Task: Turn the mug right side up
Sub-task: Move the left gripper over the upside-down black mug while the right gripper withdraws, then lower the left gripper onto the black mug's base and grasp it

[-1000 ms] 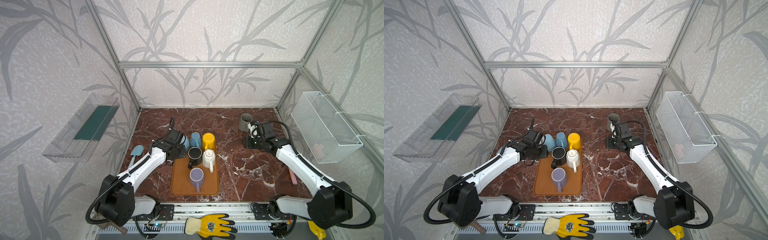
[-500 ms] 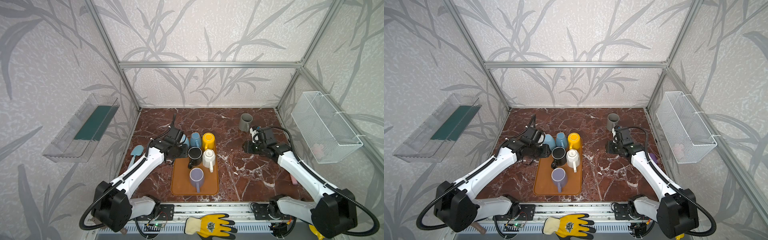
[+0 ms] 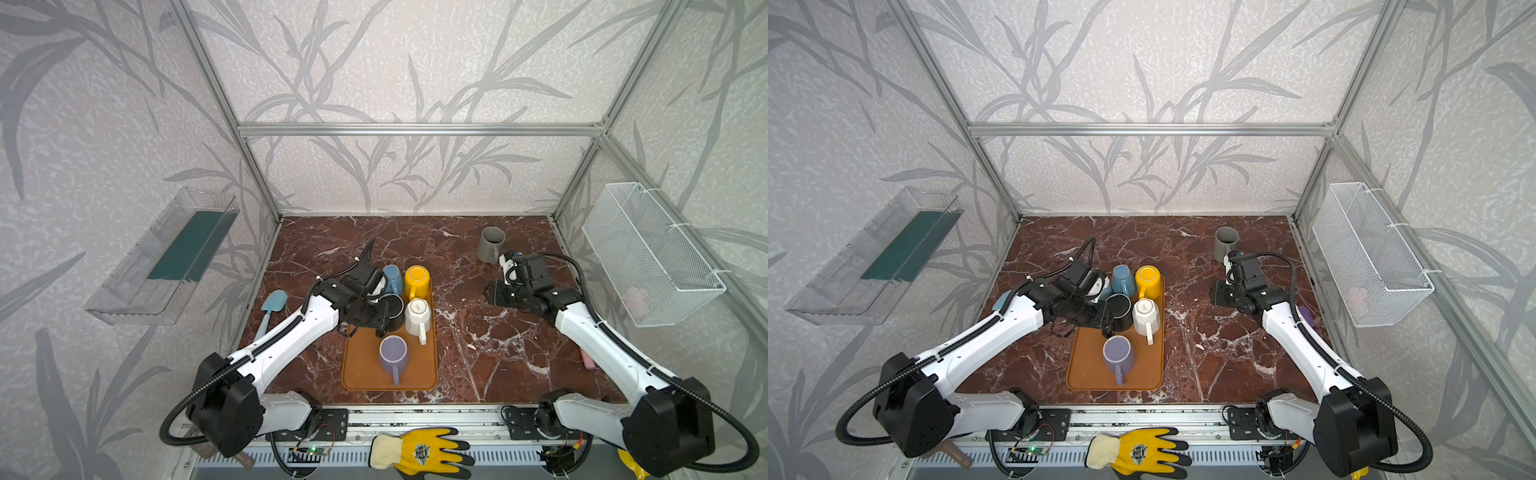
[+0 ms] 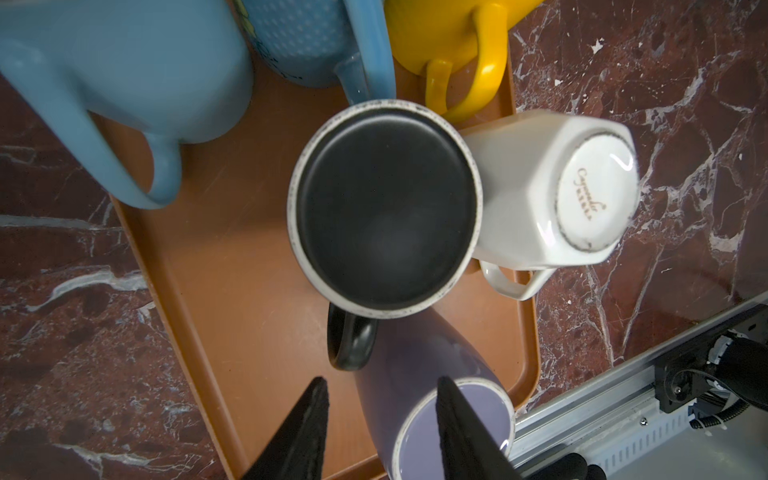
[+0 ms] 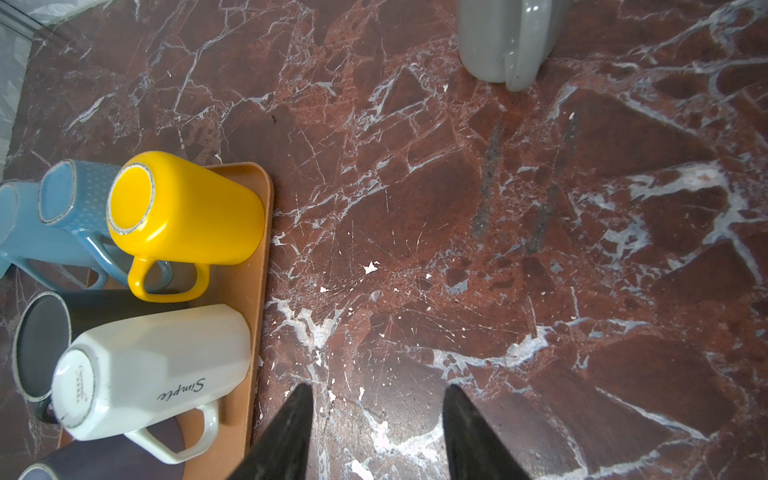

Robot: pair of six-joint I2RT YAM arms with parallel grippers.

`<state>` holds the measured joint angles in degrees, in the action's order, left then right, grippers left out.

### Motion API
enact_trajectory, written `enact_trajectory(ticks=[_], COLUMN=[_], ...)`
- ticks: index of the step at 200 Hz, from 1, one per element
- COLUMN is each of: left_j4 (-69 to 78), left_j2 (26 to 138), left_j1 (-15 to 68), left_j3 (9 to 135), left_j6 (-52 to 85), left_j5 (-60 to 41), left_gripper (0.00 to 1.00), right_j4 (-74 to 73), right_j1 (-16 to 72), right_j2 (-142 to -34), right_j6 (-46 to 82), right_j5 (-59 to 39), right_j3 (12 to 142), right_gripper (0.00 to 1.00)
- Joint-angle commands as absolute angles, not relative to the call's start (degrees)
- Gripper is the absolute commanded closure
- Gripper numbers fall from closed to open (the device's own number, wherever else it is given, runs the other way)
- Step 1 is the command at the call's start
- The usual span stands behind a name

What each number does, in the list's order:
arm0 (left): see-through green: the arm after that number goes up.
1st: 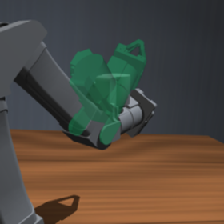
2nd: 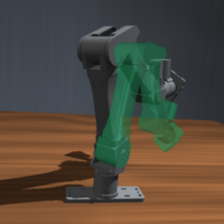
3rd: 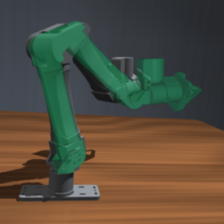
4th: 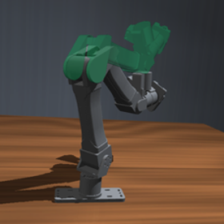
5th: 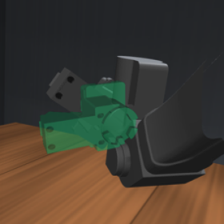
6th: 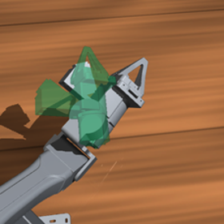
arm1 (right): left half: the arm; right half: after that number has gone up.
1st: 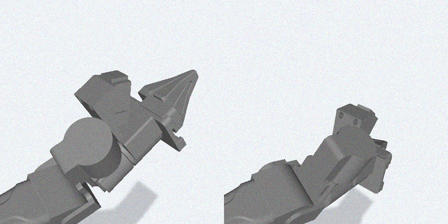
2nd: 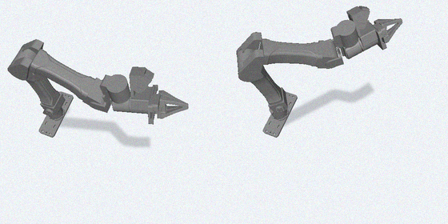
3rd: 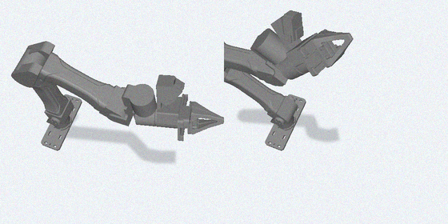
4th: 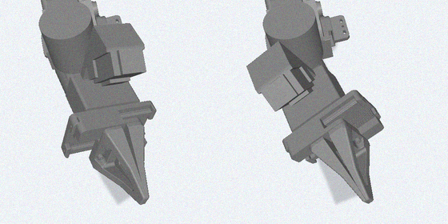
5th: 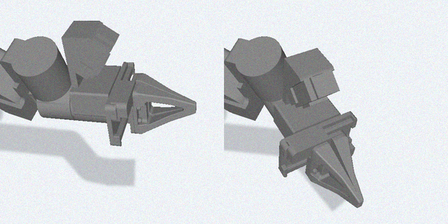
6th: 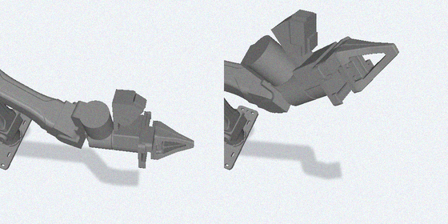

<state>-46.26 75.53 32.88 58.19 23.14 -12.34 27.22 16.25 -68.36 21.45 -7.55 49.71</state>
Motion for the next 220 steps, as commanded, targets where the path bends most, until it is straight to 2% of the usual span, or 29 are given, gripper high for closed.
enact_trajectory(ticks=[1, 131, 220], left_j4=[-47.37, -47.63, -49.04], left_j2=[77.47, 85.31, 87.84], left_j1=[33.74, 34.94, 35.93], left_j3=[58.75, 61.34, 62.66], left_j6=[21.88, 22.49, 22.85], left_j5=[-10.67, -7.72, -4.21], left_gripper=[0.56, 0.62, 0.7], right_j4=[27.6, 27.68, 27.71], right_j1=[16.52, 16.52, 16.52], right_j2=[-66.62, -67.11, -66.8], right_j6=[21.71, 21.37, 21.1], right_j5=[-7.38, -6.86, -6.69], right_j3=[49.13, 48.52, 48.25], right_gripper=[0.48, 0.48, 0.49])
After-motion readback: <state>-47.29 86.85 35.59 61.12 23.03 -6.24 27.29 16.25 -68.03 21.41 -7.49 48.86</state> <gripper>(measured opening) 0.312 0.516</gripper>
